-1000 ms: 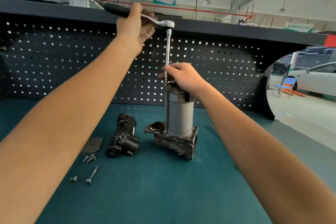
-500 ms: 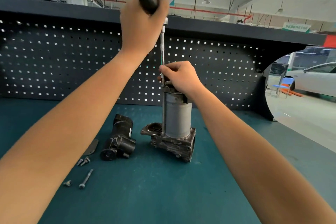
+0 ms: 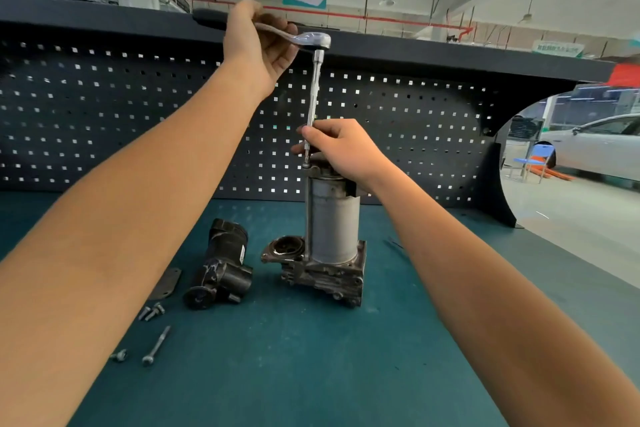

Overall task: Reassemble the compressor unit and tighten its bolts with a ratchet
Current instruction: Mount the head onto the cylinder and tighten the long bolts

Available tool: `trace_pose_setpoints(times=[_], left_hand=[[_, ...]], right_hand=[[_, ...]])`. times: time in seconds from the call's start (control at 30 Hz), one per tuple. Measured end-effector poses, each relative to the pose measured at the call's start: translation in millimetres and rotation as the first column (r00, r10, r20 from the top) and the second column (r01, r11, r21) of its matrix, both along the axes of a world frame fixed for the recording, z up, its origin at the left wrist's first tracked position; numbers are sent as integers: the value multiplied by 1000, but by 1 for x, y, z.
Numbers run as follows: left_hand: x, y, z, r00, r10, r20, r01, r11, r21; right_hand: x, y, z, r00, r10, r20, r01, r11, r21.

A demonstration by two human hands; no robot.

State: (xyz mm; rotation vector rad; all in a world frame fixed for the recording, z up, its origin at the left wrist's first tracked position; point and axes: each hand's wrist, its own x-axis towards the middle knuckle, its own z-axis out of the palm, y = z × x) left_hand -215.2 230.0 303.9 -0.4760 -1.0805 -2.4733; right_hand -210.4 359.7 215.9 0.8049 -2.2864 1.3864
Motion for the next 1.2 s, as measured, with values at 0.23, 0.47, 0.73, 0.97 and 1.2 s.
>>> trace_pose_setpoints(times=[0.23, 0.47, 0.73, 0.97, 1.2], left_hand=[[38, 25, -12, 725, 406, -556, -642, 690, -334], [33, 12, -10, 873, 339, -351, -430, 874, -225], [-5, -18, -6, 999, 9, 38, -8, 1000, -13], [5, -14, -15, 987, 75, -145, -92, 989, -116], [45, 11, -28, 735, 474, -485, -646, 706, -290]], right_hand=[[2, -5, 2, 997, -50, 55, 56, 993, -107], [6, -9, 4, 997, -76, 19, 77, 994, -77], [7, -5, 5, 995, -83, 56, 85, 996, -30], [6, -7, 5, 997, -57, 56, 60, 997, -55], [1, -17, 3, 992, -126, -26, 124, 990, -69]])
